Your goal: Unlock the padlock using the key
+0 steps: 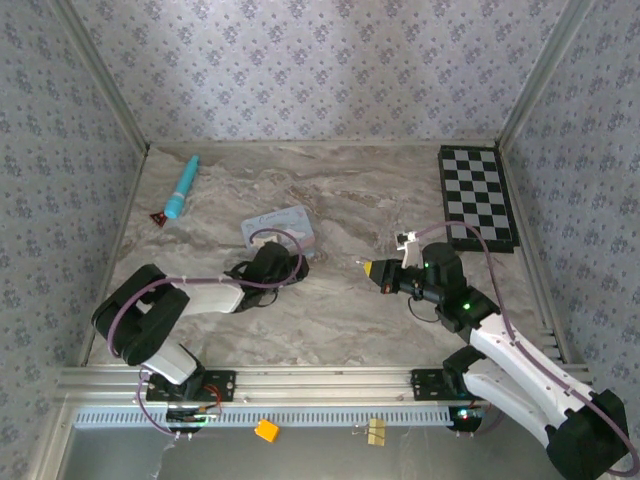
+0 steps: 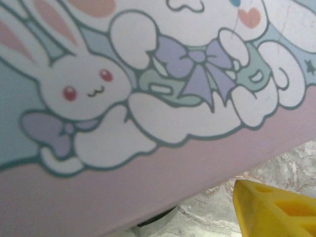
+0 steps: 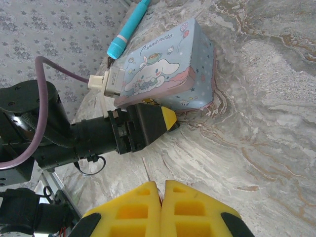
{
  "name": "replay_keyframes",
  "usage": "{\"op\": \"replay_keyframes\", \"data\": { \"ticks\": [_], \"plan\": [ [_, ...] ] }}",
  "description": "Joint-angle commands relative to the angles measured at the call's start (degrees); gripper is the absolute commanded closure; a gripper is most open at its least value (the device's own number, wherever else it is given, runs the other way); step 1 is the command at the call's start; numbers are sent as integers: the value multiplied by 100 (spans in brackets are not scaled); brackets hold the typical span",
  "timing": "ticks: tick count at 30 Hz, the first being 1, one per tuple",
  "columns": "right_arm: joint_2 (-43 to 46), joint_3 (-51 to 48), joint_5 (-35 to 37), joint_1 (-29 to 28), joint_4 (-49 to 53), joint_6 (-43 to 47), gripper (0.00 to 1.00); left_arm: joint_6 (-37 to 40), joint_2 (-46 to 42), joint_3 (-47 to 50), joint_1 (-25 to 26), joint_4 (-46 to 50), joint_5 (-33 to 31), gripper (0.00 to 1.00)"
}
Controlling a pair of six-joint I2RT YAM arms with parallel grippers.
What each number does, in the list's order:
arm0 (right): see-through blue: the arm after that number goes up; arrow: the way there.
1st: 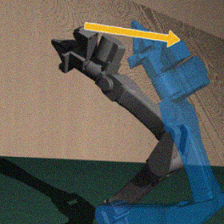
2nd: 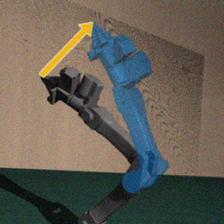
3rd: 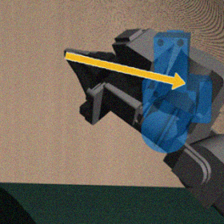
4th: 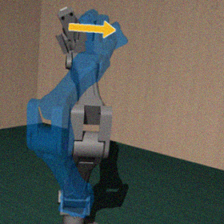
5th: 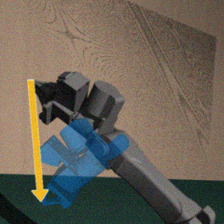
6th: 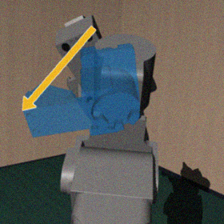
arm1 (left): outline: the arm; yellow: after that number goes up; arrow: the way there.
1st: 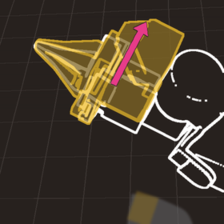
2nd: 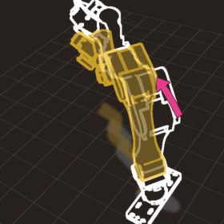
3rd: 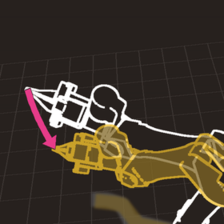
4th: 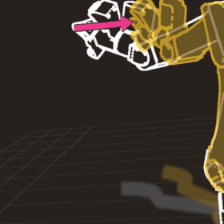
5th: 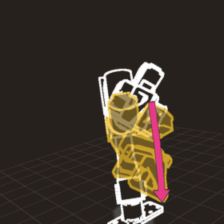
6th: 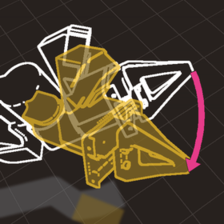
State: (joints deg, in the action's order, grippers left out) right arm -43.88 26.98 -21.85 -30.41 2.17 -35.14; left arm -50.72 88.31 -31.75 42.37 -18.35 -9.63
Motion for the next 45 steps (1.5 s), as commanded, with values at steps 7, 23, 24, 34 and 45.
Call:
{"op": "replay_keyframes", "data": {
  "ticks": [7, 23, 24, 34, 45],
  "plan": [
    [185, -127, -55, -32, 18, -205, 100, 48, 6, 213, 7, -792, -207, 37],
    [179, -203, -48, -54, -78, -276, 100, 82, 329, 35, 26, -951, -228, 58],
    [174, -202, -48, -57, -88, -282, 100, 80, 338, -8, 26, -865, -242, 60],
    [100, -237, -54, -117, -191, -345, 100, 1, 240, 11, 26, -720, -347, 68],
    [14, -242, 44, -259, -250, -405, 100, 8, 145, 28, 43, -679, -297, 83]
  ]
}}
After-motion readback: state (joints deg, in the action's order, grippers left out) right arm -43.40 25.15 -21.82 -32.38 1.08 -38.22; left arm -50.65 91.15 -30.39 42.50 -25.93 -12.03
